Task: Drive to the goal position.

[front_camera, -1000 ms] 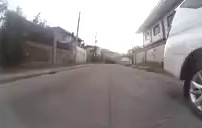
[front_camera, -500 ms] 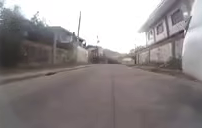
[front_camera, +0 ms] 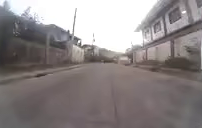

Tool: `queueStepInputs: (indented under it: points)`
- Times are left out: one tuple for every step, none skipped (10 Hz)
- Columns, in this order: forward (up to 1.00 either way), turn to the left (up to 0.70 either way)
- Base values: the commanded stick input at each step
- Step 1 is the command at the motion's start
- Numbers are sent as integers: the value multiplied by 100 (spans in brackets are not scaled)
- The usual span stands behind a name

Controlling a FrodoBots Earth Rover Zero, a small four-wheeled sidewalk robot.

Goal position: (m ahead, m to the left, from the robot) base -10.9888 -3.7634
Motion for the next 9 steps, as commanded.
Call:
queueStepInputs:
  points:
    - [100, -28]
    - [100, -10]
    - [100, 0]
    - [100, 0]
    - [100, 0]
    - [100, 0]
    - [100, 0]
    - [100, 0]
    - [100, 0]
